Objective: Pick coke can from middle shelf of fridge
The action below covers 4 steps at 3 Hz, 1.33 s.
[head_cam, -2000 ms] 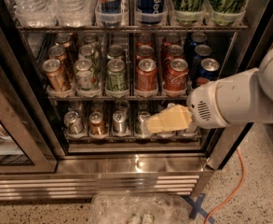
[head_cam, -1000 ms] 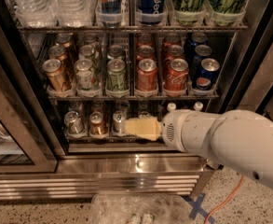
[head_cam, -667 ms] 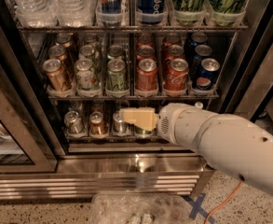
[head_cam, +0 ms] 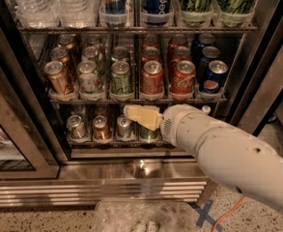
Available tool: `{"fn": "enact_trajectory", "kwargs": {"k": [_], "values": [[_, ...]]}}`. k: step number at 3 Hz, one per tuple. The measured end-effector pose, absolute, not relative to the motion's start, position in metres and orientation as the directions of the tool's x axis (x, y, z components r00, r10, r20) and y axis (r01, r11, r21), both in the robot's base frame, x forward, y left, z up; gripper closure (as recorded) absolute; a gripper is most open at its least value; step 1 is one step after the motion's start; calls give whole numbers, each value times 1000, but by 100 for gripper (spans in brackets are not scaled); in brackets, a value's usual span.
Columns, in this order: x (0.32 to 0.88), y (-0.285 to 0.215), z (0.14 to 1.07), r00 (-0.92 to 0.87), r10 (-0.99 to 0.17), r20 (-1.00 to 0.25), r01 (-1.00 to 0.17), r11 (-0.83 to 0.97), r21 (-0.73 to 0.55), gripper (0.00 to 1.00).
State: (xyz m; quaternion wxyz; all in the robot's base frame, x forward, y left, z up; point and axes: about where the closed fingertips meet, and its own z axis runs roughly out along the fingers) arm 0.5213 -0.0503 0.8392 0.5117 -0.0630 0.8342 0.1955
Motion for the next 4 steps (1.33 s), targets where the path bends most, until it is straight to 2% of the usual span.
{"fn": "enact_trajectory", "kwargs": {"k": [1,2,3,4], "values": [[523,-41,834,-450,129,-884,-293,913,283,0],[529,-46,836,-408,139,-902,-273,924,266,19],[551,-49,833,-375,139,-917,-263,932,249,42],[573,-48,829,-346,134,-929,-253,940,230,41]]}}
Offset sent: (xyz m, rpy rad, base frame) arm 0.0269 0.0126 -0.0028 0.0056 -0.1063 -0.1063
